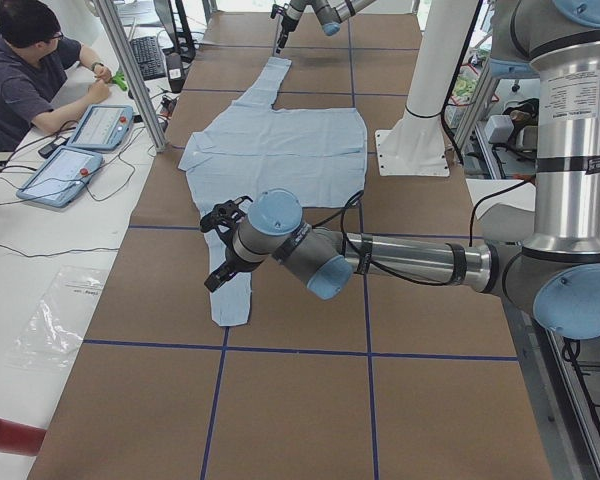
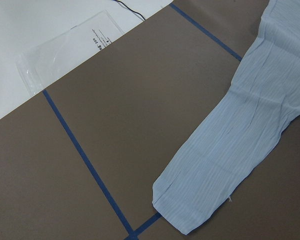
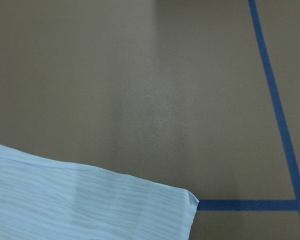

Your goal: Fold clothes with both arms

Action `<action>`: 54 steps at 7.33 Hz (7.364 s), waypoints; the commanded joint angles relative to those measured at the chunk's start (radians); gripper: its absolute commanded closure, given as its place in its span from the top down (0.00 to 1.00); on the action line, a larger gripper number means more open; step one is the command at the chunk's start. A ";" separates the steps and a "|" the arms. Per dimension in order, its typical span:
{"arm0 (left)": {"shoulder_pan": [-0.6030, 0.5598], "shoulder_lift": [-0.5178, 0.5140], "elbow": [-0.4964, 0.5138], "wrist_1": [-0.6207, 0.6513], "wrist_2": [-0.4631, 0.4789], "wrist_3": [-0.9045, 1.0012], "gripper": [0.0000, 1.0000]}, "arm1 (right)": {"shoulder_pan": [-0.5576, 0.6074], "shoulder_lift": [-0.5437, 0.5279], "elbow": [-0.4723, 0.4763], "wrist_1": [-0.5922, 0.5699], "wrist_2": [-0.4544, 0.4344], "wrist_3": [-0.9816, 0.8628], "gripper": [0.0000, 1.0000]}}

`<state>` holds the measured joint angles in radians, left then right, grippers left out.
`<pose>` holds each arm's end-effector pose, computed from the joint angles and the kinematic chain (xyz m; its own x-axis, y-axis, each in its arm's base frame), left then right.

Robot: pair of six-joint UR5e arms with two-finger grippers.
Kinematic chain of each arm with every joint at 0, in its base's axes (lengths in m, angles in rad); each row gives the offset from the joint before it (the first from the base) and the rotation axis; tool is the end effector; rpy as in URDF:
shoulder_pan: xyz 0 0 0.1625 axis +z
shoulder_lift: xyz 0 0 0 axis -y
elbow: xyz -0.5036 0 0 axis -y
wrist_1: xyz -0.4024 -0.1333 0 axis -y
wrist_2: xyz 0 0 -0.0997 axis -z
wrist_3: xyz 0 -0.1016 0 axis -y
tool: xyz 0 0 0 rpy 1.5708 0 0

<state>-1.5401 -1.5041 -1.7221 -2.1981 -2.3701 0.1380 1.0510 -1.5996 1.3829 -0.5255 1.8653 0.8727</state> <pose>-0.0454 -0.4908 0.6195 0.6728 0.5889 -0.4477 -0.1169 0.6822 0.7217 -0.1670 -0.5007 0.7446 0.7227 0.0245 0.6907 -0.3391 0.8834 0.3234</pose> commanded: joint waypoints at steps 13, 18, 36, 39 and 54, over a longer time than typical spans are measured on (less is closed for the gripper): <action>-0.002 0.005 0.016 -0.048 -0.001 0.002 1.00 | -0.059 0.123 0.183 0.033 -0.034 0.069 0.00; -0.002 0.004 0.019 -0.048 -0.001 0.000 1.00 | -0.377 0.569 0.051 0.001 -0.418 0.243 0.00; 0.205 0.001 0.068 -0.295 0.117 -0.595 1.00 | 0.059 0.531 0.323 -0.915 0.246 -0.239 1.00; 0.363 -0.011 0.246 -0.544 0.349 -0.951 0.85 | 0.187 0.396 0.329 -0.904 0.304 -0.351 1.00; 0.492 -0.091 0.593 -0.779 0.459 -0.986 0.60 | 0.188 0.374 0.334 -0.900 0.295 -0.366 1.00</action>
<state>-1.0497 -1.5951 -1.1411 -2.9646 -1.9119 -0.8500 1.2395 -1.2268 1.7165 -1.4251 2.1604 0.5062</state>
